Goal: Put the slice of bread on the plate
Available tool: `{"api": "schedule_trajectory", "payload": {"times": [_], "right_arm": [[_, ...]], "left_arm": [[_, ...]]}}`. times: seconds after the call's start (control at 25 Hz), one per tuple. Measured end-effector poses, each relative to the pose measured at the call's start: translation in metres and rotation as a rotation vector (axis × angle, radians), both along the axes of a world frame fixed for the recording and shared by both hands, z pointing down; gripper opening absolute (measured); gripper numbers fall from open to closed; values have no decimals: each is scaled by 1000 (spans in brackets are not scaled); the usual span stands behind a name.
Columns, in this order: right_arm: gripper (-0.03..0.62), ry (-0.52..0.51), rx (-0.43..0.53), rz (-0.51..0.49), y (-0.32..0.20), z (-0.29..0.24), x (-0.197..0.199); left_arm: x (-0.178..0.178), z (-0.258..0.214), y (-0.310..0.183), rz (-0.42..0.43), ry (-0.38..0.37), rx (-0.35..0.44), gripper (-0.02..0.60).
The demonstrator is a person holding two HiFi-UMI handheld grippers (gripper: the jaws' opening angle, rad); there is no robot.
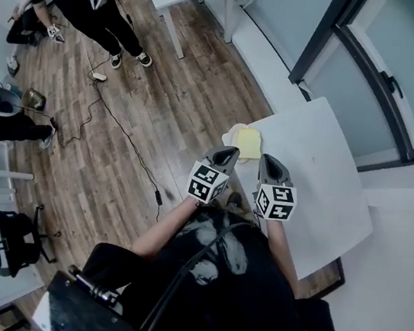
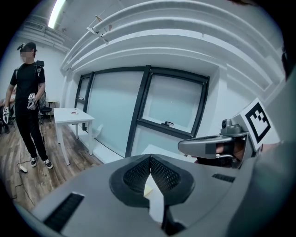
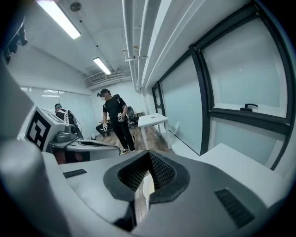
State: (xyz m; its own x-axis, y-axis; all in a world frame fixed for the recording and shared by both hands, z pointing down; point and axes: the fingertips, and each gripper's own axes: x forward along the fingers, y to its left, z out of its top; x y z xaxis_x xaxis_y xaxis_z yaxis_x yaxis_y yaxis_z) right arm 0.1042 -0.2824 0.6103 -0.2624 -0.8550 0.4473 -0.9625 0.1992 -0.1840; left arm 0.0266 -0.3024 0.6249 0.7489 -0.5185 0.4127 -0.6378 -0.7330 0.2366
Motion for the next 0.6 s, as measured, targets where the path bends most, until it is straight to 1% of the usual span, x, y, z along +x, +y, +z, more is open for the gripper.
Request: {"api": "schedule_trajectory", "payload": {"times": [0.6], "right_arm": [[9,0,-1,11,3,3,3]], "left_arm": [[-10,0,-3,-45,3,-6,6]]}}
